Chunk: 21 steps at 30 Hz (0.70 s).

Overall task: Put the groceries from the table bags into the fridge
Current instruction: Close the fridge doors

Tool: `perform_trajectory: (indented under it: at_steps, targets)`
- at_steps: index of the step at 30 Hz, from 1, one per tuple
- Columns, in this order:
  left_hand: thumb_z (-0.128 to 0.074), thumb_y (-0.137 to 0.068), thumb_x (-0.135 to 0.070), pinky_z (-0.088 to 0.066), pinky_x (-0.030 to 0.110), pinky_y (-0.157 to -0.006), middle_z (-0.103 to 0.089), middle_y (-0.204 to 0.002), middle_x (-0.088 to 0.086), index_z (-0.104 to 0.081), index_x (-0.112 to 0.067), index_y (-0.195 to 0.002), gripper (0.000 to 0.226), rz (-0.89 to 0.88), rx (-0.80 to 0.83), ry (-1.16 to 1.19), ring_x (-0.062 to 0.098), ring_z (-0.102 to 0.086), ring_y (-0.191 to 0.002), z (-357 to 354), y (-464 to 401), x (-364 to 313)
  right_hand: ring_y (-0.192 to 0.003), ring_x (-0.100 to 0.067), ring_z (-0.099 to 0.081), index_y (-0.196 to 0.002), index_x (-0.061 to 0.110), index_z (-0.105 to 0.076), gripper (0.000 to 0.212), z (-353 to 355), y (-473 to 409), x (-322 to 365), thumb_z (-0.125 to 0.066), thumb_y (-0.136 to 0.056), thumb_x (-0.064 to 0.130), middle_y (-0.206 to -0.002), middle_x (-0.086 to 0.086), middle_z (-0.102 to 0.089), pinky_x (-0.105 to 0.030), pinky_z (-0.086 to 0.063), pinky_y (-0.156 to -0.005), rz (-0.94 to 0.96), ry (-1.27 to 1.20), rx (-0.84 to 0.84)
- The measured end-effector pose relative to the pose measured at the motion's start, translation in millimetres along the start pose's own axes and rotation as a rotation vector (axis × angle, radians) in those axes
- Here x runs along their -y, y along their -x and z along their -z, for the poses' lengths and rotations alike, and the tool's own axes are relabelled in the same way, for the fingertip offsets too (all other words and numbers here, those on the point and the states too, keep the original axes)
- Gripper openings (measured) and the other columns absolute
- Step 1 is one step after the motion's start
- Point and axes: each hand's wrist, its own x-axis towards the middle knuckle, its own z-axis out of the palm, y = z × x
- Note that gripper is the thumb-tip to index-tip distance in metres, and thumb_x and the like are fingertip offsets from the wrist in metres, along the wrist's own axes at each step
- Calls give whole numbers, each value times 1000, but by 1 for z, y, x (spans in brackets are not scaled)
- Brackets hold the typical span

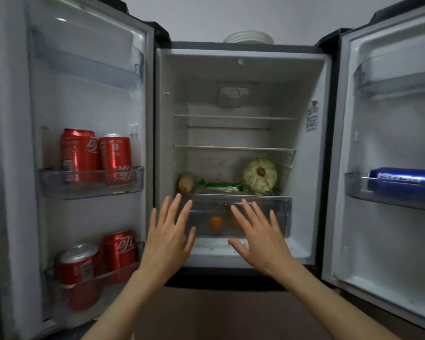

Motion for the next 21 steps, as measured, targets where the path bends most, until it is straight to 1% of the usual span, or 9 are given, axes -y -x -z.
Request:
perform_trajectory:
  at_steps: [2,3,5,7,9,11,13,16,21]
  targets:
    - [-38,-86,-38,-32,55,-103,-41,-143,15,-40,-14,-137,56,-4,26,-35,36,-36,-133,17,18,3,-137,-27,-34,-144,26,-29,69,1,18,13,-28,-84,60,-151,-5,-33,-53,-29,-104,5,20,44]
    - [-44,-85,-35,-35,57,-101,-43,-142,15,-41,-14,-136,55,-7,25,-56,37,-38,-132,24,26,7,-129,-26,-45,-140,24,-39,69,3,26,21,-29,-82,60,-143,-6,-45,-52,-38,-97,2,24,49]
    - [-63,-81,-26,-36,59,-100,-43,-141,16,-39,-14,-136,61,11,23,-69,38,-37,-132,40,42,16,-123,-24,-53,-135,24,-43,67,10,40,39,-31,-79,59,-136,-4,-53,-50,-44,-91,6,30,44]
    - [-69,-78,-22,-31,57,-102,-41,-143,17,-37,-15,-137,67,42,25,-60,38,-34,-134,60,55,25,-130,-25,-45,-140,25,-35,66,23,48,58,-32,-83,57,-143,-5,-45,-52,-38,-98,41,34,36]
    - [-60,-82,-25,-29,55,-103,-40,-143,17,-38,-15,-137,60,48,14,-96,38,-32,-134,81,67,39,-145,-24,-11,-149,28,-10,66,36,48,79,-33,-93,53,-157,-2,-11,-52,-12,-112,127,-21,52]
    - [-43,-85,-34,-30,55,-103,-41,-143,17,-39,-16,-136,54,84,18,-140,38,-33,-134,103,77,56,-145,-20,11,-148,30,6,68,48,46,100,-33,-96,49,-157,1,10,-48,5,-115,172,-70,56]
    - [-41,-87,-35,-28,57,-105,-39,-144,18,-38,-15,-137,55,132,22,-141,39,-31,-135,125,85,80,-144,-19,14,-148,30,8,67,60,41,129,-33,-97,48,-158,1,11,-47,6,-115,176,-111,27]
    - [-58,-87,-26,-20,54,-109,-33,-148,18,-39,-13,-139,58,166,-6,-115,39,-25,-138,145,88,98,-144,-19,13,-148,30,6,67,71,32,155,-33,-97,46,-158,0,8,-47,6,-116,203,-126,-6]
    - [-58,-83,-24,-32,59,-102,-41,-142,20,-44,-10,-135,56,150,-12,-152,42,-35,-132,172,93,159,-145,-18,5,-149,22,-2,66,85,-11,232,-35,-97,44,-159,-1,0,-46,3,-116,291,-109,-88]
